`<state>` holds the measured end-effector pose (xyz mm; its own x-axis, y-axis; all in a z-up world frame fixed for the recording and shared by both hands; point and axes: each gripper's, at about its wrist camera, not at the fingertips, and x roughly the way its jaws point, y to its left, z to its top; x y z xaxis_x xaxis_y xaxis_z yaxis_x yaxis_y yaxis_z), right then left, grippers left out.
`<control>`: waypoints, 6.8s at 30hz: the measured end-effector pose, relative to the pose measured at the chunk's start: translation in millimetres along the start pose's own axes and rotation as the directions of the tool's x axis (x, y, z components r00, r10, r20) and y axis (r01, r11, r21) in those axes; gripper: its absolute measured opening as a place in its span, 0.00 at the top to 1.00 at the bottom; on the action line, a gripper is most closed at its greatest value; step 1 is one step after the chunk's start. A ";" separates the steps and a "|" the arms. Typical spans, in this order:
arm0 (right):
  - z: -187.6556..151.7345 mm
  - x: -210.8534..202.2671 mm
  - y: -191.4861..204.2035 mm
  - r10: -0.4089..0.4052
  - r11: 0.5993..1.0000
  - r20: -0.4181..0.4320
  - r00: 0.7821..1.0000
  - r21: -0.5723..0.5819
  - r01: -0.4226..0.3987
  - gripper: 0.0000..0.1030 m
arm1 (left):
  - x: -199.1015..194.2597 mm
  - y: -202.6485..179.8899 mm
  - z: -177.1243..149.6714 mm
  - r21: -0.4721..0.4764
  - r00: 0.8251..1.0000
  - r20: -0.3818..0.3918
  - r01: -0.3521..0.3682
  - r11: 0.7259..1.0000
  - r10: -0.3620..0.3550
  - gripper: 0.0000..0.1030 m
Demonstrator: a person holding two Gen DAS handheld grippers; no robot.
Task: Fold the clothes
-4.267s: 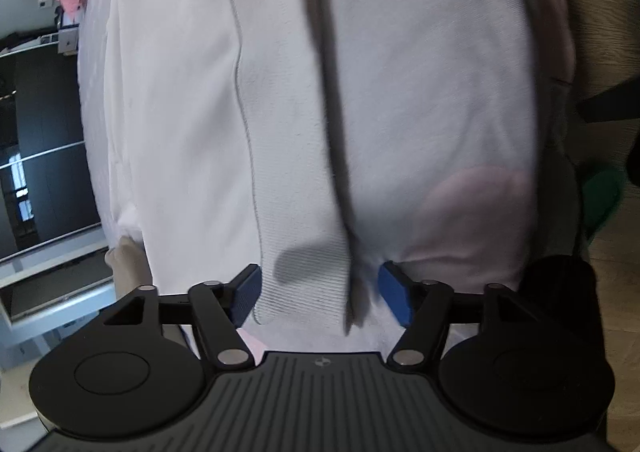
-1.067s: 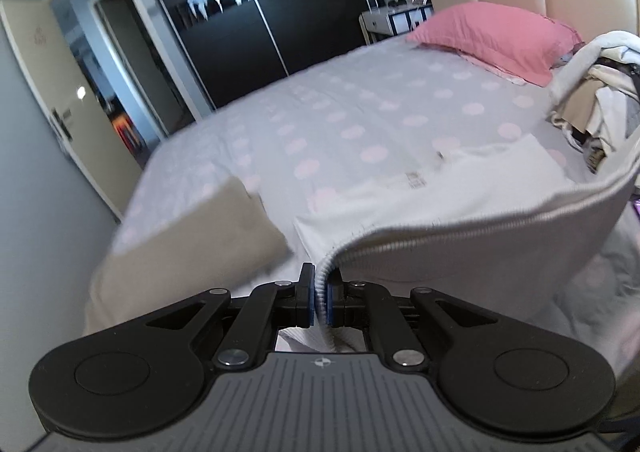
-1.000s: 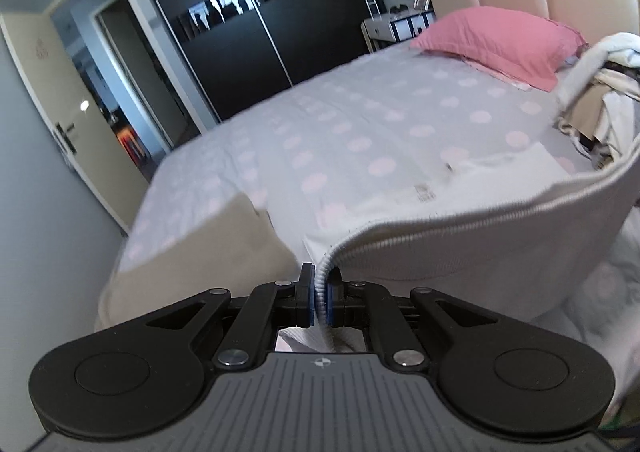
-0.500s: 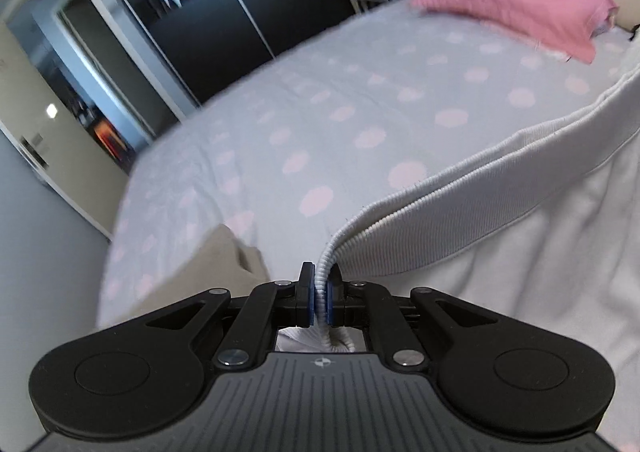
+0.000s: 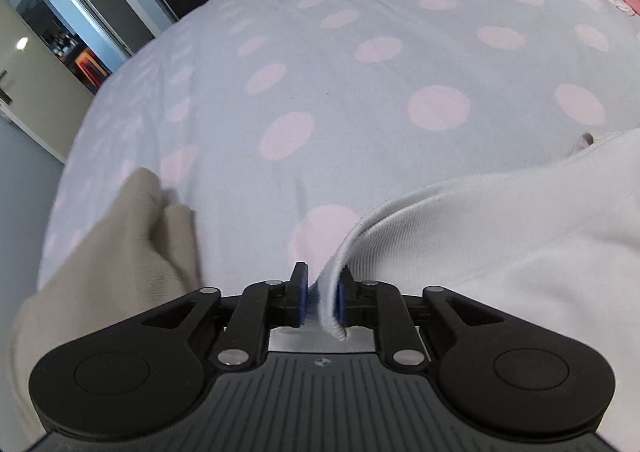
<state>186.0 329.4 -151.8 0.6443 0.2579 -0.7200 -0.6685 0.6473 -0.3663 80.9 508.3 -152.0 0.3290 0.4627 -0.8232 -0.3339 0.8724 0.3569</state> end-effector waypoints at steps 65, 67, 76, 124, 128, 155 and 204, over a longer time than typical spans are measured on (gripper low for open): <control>-263.1 -104.4 -24.6 0.508 0.450 0.000 0.861 0.853 -0.265 0.85 | -75.5 63.6 -248.6 -0.622 0.941 -0.031 0.244 0.744 -0.336 0.76; -256.2 -114.9 -24.9 0.475 0.479 0.018 0.880 0.834 -0.275 0.87 | -83.1 62.9 -245.8 -0.622 0.949 -0.027 0.231 0.748 -0.316 0.87; -224.5 -166.4 -70.1 0.403 0.499 0.069 0.912 0.819 -0.283 0.90 | -151.3 89.3 -232.7 -0.663 0.947 0.057 0.273 0.697 -0.317 0.92; -170.1 -55.2 -93.9 0.484 0.635 -0.010 0.875 0.693 -0.343 0.40 | -98.4 49.3 -198.8 -0.543 0.932 0.092 0.341 0.767 -0.349 0.54; -172.1 -27.6 -92.6 0.482 0.650 -0.039 0.875 0.686 -0.327 0.40 | -83.8 52.2 -203.6 -0.566 0.938 0.067 0.316 0.762 -0.340 0.54; -46.5 -132.4 -34.6 0.629 0.682 -0.110 0.769 0.552 -0.479 0.90 | -121.3 57.2 -195.8 -0.543 0.929 0.163 0.366 0.756 -0.332 0.54; 44.8 -145.8 266.7 0.807 0.574 -0.087 0.583 0.347 -0.742 0.68 | -147.7 117.2 -233.2 -0.659 0.947 0.167 0.315 0.683 -0.276 0.53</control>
<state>-69.6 496.5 -118.1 -0.1962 0.6107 -0.7672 -0.7324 0.4290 0.5288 -212.8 505.6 -91.6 0.5508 0.2235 -0.8042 -0.7064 0.6381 -0.3065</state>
